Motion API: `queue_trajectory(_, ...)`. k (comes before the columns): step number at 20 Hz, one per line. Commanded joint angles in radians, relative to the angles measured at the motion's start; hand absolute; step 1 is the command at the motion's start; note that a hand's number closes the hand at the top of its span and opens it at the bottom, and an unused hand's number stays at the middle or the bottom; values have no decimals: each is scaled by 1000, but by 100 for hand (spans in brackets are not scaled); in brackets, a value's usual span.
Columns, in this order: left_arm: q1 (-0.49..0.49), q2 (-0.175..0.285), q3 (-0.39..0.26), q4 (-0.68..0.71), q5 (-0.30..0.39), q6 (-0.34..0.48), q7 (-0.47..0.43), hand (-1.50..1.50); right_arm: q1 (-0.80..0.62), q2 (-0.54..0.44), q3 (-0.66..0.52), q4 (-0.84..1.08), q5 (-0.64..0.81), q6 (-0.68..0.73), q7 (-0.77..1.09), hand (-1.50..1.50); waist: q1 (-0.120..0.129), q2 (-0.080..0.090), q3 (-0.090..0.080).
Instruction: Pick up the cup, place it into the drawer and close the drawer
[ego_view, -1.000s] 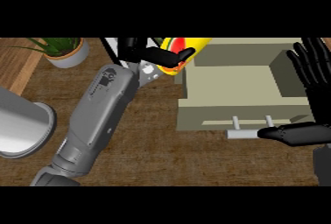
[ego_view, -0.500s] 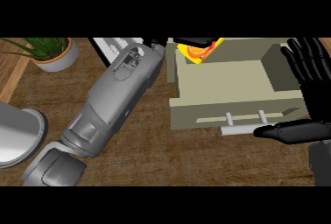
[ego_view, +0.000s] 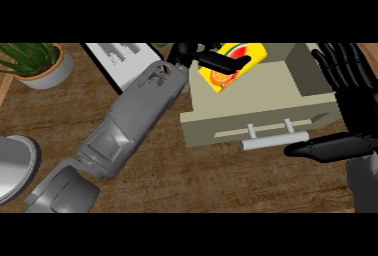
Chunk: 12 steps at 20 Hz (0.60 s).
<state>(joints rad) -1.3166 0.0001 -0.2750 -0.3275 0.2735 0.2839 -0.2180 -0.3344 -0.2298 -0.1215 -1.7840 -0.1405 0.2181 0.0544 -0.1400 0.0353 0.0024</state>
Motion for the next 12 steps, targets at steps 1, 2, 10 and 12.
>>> queue_trajectory(1, 4, 0, -68, 26, 33, -11, 28, 150, -22, 1, 21, 27, 5, 22, -25, -150, -42, 11, 1)
queue_trajectory(2, -12, 0, -88, 18, 33, -21, 34, 150, -62, 8, 16, 49, -2, 9, -13, -150, -35, 10, 0)
queue_trajectory(10, 42, 0, -44, -46, 181, -14, -81, -150, -69, 33, 99, 22, -111, 132, 8, -150, -71, 16, -1)
queue_trajectory(12, 58, 0, -30, -74, 226, -40, -128, -150, -88, 38, 147, 12, -140, 183, 15, 150, -77, 19, -3)
